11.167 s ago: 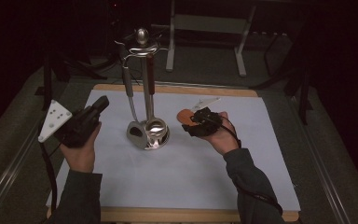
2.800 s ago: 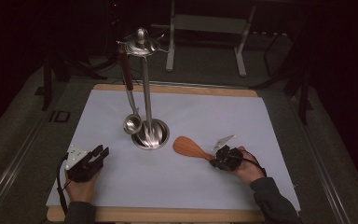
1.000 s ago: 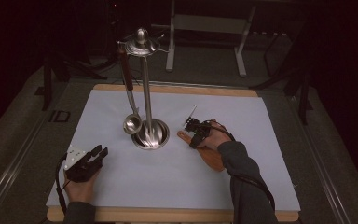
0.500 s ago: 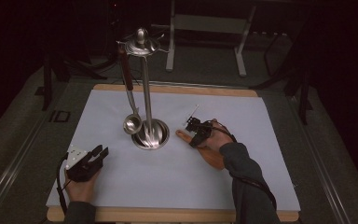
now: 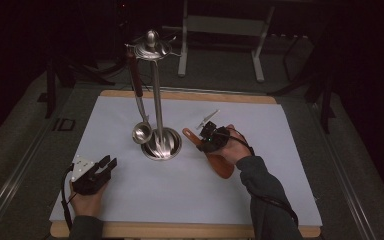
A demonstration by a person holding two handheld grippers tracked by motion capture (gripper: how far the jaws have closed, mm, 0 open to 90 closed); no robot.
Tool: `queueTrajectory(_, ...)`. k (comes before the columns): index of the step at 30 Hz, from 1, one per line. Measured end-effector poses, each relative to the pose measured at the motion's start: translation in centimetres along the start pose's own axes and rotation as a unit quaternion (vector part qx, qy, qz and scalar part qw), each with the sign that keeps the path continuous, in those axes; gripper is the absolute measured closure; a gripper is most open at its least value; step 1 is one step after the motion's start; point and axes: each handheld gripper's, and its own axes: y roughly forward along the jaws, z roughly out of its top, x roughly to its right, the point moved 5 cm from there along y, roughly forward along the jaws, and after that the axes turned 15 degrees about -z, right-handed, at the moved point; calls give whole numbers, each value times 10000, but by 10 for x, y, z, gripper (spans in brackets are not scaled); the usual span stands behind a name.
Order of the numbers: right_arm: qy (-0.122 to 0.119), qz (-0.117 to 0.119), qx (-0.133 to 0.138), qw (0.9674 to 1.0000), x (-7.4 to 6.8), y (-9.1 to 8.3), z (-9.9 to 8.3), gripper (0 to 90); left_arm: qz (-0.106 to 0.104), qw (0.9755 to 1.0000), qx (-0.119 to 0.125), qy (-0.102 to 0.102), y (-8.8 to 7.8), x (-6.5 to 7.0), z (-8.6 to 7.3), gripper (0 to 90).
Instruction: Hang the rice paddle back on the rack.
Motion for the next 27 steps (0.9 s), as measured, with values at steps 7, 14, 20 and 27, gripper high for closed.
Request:
queueTrajectory(7, 134, 68, 718, 9973, -4, -17, 9, 661, 21, 10000, -25, 34, 0, 0, 0, 684)
queueTrajectory(14, -2, 140, 1381, 9903, -9, -37, 18, 660, 39, 10000, -56, 41, 1, 0, -2, 683)
queueTrajectory(20, 201, 115, 1959, 9804, -9, -56, 28, 661, 36, 10000, -54, 34, 2, 0, -2, 683)
queueTrajectory(27, 341, 39, 2375, 9708, -10, -74, 43, 660, 34, 10000, -51, 38, 2, 0, -2, 683)
